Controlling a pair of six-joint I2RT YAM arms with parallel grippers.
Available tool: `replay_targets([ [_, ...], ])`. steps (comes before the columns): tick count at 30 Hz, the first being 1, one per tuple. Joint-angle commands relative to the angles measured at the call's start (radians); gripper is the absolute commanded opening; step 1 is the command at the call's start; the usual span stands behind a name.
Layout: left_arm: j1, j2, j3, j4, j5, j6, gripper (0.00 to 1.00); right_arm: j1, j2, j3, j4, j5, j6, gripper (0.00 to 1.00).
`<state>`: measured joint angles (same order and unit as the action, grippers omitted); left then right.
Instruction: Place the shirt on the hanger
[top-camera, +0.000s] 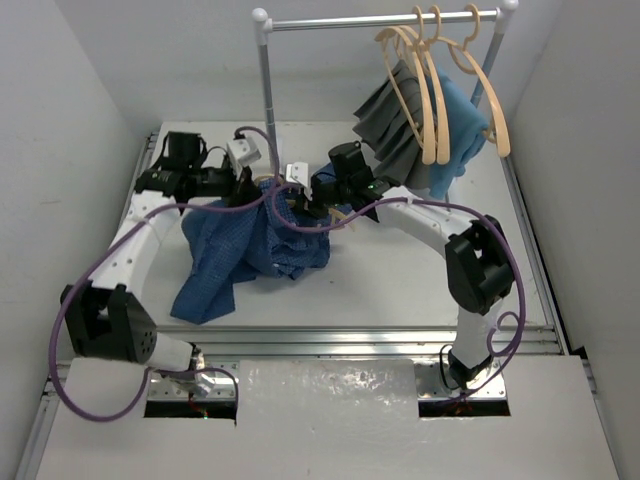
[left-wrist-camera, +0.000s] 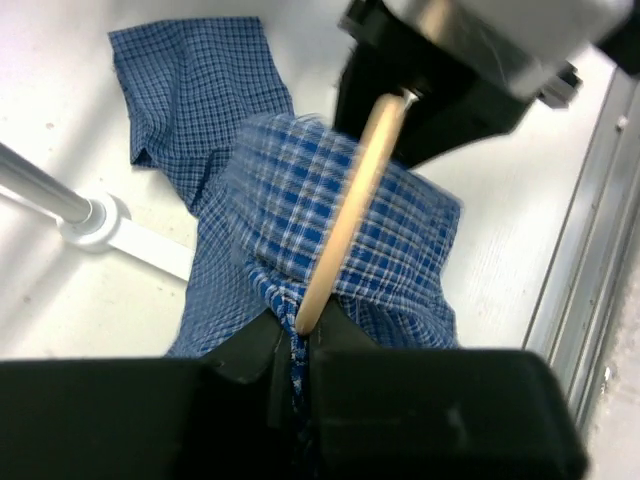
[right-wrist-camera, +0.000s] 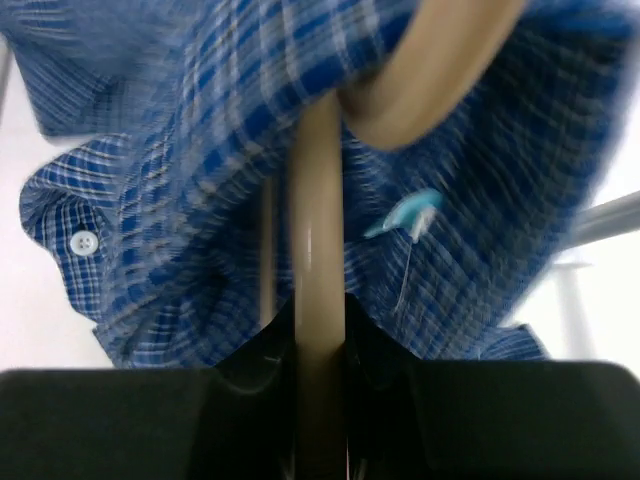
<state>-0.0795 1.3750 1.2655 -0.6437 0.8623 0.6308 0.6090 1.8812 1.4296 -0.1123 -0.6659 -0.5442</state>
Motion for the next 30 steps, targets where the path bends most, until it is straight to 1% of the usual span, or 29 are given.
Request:
replay_targets([
  [1, -0.003, 0.099, 0.173, -0.178, 0.107, 0.082, 0.00, 0.003, -0.010, 0.041, 0.040, -0.101, 0.090, 0.15],
  [2, -0.003, 0.122, 0.205, -0.216, 0.148, 0.139, 0.00, 0.005, -0.007, 0.051, 0.021, -0.112, 0.113, 0.14],
  [3, -0.003, 0.165, 0.266, -0.311, 0.168, 0.176, 0.00, 0.003, -0.005, 0.057, 0.007, -0.116, 0.166, 0.12],
  [5, -0.003, 0.196, 0.308, -0.394, 0.201, 0.295, 0.00, 0.003, 0.009, 0.087, -0.050, -0.126, 0.222, 0.06],
  [6, -0.005, 0.216, 0.319, -0.422, 0.199, 0.320, 0.00, 0.003, 0.015, 0.100, -0.067, -0.133, 0.252, 0.00],
  [7, -0.005, 0.226, 0.336, -0.474, 0.195, 0.345, 0.00, 0.003, 0.018, 0.109, -0.090, -0.141, 0.297, 0.00],
  [8, -0.005, 0.233, 0.344, -0.503, 0.189, 0.413, 0.00, 0.003, 0.013, 0.121, -0.128, -0.147, 0.314, 0.00],
  [9, -0.005, 0.245, 0.356, -0.561, 0.188, 0.449, 0.00, 0.003, 0.007, 0.120, -0.139, -0.153, 0.343, 0.00],
  [10, -0.005, 0.245, 0.359, -0.585, 0.193, 0.516, 0.00, 0.003, -0.004, 0.115, -0.159, -0.156, 0.351, 0.00],
  [11, -0.005, 0.242, 0.363, -0.603, 0.199, 0.547, 0.00, 0.005, -0.029, 0.114, -0.171, -0.155, 0.352, 0.00],
  [12, -0.003, 0.240, 0.376, -0.640, 0.205, 0.578, 0.06, 0.005, -0.043, 0.111, -0.179, -0.140, 0.352, 0.00],
  [13, -0.002, 0.236, 0.383, -0.657, 0.211, 0.642, 0.15, 0.005, -0.057, 0.106, -0.191, -0.126, 0.351, 0.00],
  [14, -0.002, 0.228, 0.393, -0.672, 0.210, 0.659, 0.30, 0.005, -0.071, 0.101, -0.196, -0.109, 0.346, 0.00],
  [16, -0.002, 0.222, 0.423, -0.672, 0.202, 0.659, 0.42, 0.017, -0.117, 0.074, -0.193, -0.048, 0.330, 0.00],
  [18, 0.001, 0.220, 0.459, -0.674, 0.201, 0.632, 0.46, 0.037, -0.178, 0.043, -0.159, 0.020, 0.297, 0.00],
  [19, 0.001, 0.220, 0.468, -0.674, 0.202, 0.624, 0.50, 0.038, -0.200, 0.008, -0.142, 0.026, 0.293, 0.00],
  [21, 0.003, 0.211, 0.485, -0.674, 0.204, 0.612, 0.53, 0.043, -0.257, -0.024, -0.097, 0.025, 0.296, 0.00],
  [26, 0.003, 0.205, 0.528, -0.668, 0.181, 0.563, 0.54, 0.044, -0.287, -0.015, -0.122, 0.008, 0.236, 0.00],
  [28, 0.003, 0.200, 0.528, -0.642, 0.138, 0.523, 0.54, 0.043, -0.294, -0.024, -0.133, 0.015, 0.207, 0.00],
  [30, 0.017, 0.187, 0.540, -0.627, 0.101, 0.508, 0.55, 0.043, -0.310, -0.058, -0.107, 0.011, 0.202, 0.00],
])
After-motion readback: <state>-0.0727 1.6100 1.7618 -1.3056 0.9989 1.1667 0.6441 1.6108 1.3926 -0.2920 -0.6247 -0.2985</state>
